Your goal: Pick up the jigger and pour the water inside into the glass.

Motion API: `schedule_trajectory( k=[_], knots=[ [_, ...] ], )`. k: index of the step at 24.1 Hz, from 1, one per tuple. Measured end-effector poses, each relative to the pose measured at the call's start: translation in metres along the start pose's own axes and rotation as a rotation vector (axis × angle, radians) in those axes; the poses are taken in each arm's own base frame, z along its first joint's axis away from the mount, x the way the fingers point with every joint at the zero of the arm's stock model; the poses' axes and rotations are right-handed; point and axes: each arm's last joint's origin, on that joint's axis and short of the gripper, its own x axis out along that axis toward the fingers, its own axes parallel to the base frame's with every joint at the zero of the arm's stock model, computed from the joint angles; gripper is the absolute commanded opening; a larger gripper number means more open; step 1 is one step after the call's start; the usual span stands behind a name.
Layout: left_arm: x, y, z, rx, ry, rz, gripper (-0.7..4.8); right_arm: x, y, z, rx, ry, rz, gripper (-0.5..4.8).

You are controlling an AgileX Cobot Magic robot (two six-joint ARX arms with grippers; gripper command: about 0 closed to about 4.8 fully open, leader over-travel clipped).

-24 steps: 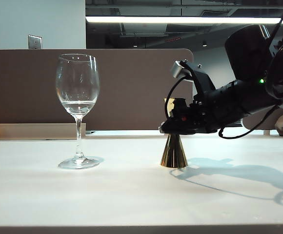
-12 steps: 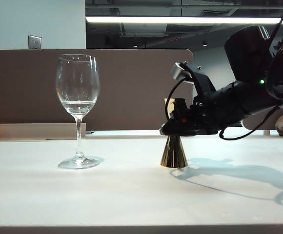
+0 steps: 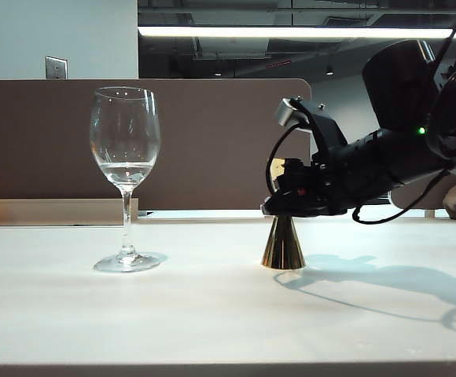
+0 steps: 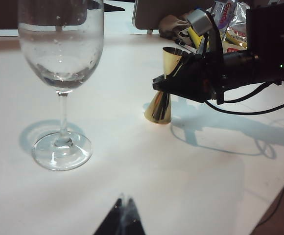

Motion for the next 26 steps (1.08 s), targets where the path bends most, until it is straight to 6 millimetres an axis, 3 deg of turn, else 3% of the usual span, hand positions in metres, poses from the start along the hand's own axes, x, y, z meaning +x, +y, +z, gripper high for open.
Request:
schedule_trajectory(
  k=[17,23,26],
  knots=[
    [0.0,0.0,0.0,0.0,0.0,0.0,-0.05,-0.009,-0.001,0.01,-0.006,0.03,-0.096,-0.01],
    [0.0,0.0,0.0,0.0,0.0,0.0,-0.05,-0.022,0.001,0.042,-0.058,-0.012,-0.109,-0.01],
    [0.0,0.0,0.0,0.0,0.0,0.0,-0.05,-0.027,0.0,0.067,-0.062,-0.02,-0.11,-0.01]
  ],
)
